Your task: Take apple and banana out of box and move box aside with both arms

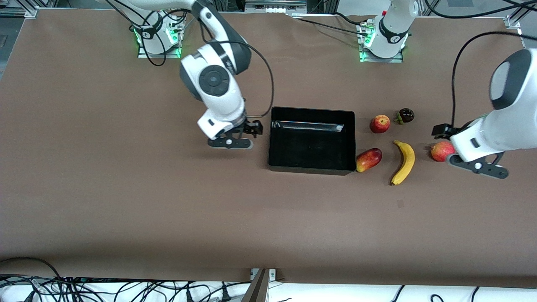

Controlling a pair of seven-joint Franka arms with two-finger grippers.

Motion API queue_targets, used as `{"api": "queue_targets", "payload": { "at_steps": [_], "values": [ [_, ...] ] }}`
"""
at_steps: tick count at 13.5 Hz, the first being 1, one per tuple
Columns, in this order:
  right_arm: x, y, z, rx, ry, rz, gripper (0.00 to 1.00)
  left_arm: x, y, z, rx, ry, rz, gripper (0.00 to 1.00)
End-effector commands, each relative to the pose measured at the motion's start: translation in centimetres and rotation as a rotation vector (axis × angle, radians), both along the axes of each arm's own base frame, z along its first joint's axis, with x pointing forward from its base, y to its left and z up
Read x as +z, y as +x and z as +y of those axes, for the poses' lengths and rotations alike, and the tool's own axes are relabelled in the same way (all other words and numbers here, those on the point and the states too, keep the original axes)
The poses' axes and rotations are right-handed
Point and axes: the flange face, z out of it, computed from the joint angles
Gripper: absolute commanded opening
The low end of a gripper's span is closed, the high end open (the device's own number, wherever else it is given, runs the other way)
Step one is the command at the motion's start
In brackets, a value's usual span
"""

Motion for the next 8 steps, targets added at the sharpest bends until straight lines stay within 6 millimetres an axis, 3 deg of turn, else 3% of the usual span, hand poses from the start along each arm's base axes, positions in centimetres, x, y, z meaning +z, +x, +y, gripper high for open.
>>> {"api": "queue_targets", "payload": {
  "at_steps": [1,4,6,8],
  "values": [
    [-3.1,-2.9,4.9,-0.039,0.017,-0.02,1.0,5.5,-3.0,-0.9,0.064,0.028,-0.041,1.0],
    [-6.2,-3.6,6.2,-0.078,0.012,-0.03,1.0,9.0,-6.1,-1.5,0.167,-0.015,-0.13,1.0],
    [-7.3,-4.4,7.2,-0.06,0.004,-0.048,0.98,9.8,-7.2,-0.5,0.277,-0.052,-0.195,1.0],
    [-9.4,-4.9,7.4,-0.049,-0.029,-0.053,0.86,9.3,-8.4,-0.4,0.274,-0.077,-0.309,1.0]
  ]
}}
